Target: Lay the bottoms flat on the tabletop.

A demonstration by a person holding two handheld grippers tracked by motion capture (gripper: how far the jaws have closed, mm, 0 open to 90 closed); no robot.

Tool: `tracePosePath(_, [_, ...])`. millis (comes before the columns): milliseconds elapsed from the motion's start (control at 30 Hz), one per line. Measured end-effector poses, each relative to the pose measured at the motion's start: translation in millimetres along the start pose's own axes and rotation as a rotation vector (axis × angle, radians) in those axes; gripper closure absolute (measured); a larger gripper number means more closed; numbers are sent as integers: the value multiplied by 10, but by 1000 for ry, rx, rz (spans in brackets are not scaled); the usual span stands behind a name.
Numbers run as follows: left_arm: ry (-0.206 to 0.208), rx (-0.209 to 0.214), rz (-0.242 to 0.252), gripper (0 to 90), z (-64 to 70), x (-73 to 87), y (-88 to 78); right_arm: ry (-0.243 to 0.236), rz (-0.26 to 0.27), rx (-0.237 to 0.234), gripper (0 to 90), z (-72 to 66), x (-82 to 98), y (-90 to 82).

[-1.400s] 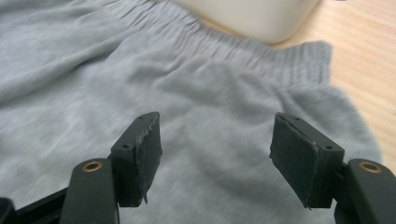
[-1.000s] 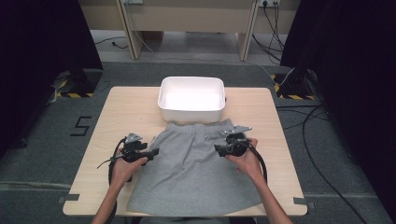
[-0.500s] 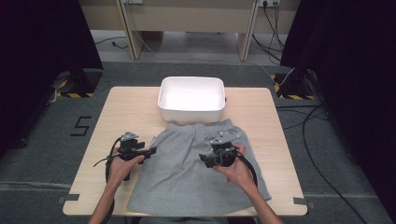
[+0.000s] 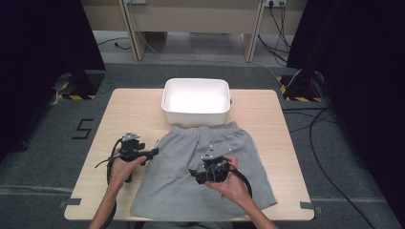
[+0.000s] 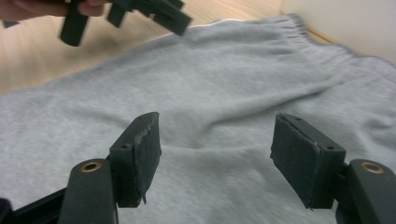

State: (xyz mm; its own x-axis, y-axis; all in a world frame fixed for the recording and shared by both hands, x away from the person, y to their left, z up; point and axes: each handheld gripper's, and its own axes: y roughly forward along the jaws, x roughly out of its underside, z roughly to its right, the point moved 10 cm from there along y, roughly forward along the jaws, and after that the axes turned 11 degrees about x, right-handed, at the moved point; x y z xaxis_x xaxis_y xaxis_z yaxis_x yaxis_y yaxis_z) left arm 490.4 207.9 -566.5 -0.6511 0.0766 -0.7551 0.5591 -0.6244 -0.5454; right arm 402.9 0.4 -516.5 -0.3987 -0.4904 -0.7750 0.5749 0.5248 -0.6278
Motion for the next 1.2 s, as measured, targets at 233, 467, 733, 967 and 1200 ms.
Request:
tracePosePath(233, [7,16,1,214,47,-67,61,-15,0,-23,325,-116,12,14])
tracePosePath(467, [32,20,-16,204,94,-105,148,-29,0,-37,323,-219,31,34])
tracePosePath(733, [45,26,-42,211,52,-171,236,-61,10,-82,320,-451,29,24])
tracePosePath(967, [43,54,-45,225,67,-268,283,-80,3,-105,318,-583,57,30])
tracePosePath(1200, [48,56,-56,221,81,-344,348,-83,12,-126,314,-680,35,27])
